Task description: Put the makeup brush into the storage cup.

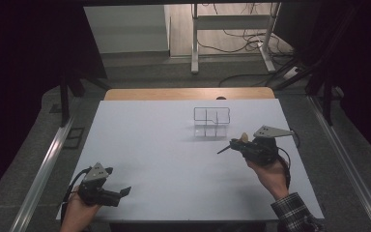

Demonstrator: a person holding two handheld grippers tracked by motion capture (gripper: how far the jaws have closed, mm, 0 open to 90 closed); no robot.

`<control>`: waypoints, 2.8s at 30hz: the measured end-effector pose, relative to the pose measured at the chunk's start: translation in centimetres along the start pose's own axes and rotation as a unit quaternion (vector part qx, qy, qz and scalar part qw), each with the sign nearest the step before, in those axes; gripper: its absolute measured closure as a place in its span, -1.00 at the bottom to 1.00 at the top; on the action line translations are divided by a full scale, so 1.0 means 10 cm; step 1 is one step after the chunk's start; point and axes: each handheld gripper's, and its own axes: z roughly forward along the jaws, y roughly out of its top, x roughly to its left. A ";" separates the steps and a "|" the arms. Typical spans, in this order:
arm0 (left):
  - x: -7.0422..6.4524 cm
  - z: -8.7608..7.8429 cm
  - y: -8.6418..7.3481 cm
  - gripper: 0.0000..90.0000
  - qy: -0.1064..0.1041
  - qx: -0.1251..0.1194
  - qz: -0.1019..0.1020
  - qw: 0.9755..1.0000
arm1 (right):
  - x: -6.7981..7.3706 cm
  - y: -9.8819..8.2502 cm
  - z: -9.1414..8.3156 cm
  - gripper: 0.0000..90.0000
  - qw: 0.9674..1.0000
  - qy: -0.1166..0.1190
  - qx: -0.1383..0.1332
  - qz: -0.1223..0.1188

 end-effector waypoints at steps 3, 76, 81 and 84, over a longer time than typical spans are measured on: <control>0.01 -0.02 -0.02 -0.97 0.005 0.000 -0.003 1.000 | -0.03 0.02 0.00 0.85 1.000 -0.003 -0.003 0.003; 0.11 -0.21 -0.27 -0.97 0.039 -0.008 -0.026 0.999 | -0.56 0.86 0.17 0.85 0.997 -0.061 -0.050 0.025; 0.11 -0.22 -0.27 -0.97 0.038 -0.013 -0.029 0.999 | -0.59 0.90 0.21 0.85 0.996 -0.068 -0.047 0.022; 0.11 -0.22 -0.27 -0.97 0.038 -0.012 -0.028 0.999 | -0.60 0.93 0.24 0.85 0.996 -0.070 -0.045 0.022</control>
